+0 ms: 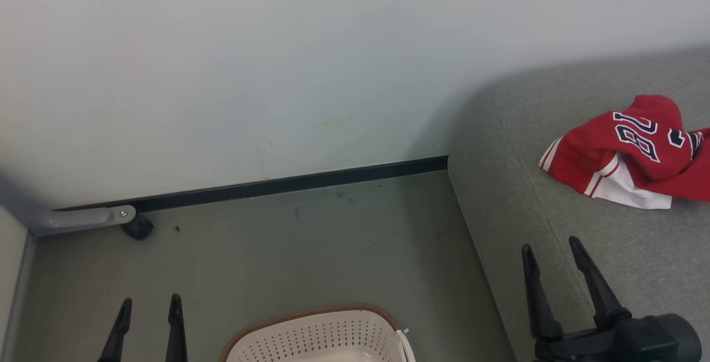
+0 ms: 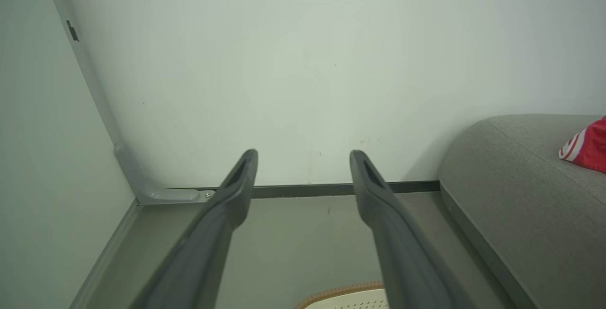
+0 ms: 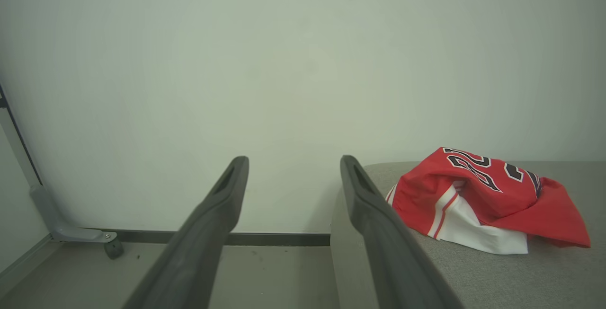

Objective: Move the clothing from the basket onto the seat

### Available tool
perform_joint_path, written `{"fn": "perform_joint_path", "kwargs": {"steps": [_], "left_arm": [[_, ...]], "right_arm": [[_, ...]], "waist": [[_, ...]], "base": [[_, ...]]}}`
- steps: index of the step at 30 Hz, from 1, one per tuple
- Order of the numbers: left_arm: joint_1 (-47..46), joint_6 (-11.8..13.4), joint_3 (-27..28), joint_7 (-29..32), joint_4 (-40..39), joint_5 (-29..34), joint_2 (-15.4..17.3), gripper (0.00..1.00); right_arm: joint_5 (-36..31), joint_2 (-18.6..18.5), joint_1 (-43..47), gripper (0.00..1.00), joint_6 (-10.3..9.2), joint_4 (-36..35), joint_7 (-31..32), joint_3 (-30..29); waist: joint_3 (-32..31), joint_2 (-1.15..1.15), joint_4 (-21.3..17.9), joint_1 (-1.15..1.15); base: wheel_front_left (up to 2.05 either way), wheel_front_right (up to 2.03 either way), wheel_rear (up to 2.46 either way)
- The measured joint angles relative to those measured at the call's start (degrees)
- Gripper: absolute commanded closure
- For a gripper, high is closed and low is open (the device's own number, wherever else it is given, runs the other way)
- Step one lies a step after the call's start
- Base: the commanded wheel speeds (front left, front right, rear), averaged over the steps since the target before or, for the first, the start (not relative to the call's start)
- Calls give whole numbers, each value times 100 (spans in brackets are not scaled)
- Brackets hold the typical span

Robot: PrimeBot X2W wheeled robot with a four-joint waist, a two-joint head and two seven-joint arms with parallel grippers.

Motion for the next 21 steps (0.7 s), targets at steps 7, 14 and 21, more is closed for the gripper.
{"fn": "perform_joint_path", "kwargs": {"steps": [7, 14, 21], "left_arm": [[-560, -87, -175, 258, -38, 112, 185, 0], [-1113, -383, -556, 633, 236, 389, 409, 0], [-1605, -817, -1099, 1077, 739, 727, 638, 0]], "right_arm": [[-58, -23, -411, 0, 7, -283, 0, -33], [-110, -66, -944, 0, 64, -475, 0, -110], [-111, -145, -1678, 0, 115, -693, -1, -269]], "waist": [[402, 0, 2, 0], [928, 0, -18, 1], [1581, 0, -76, 1]], "base": [[0, 0, 0], [0, 0, 0], [0, 0, 0]]}}
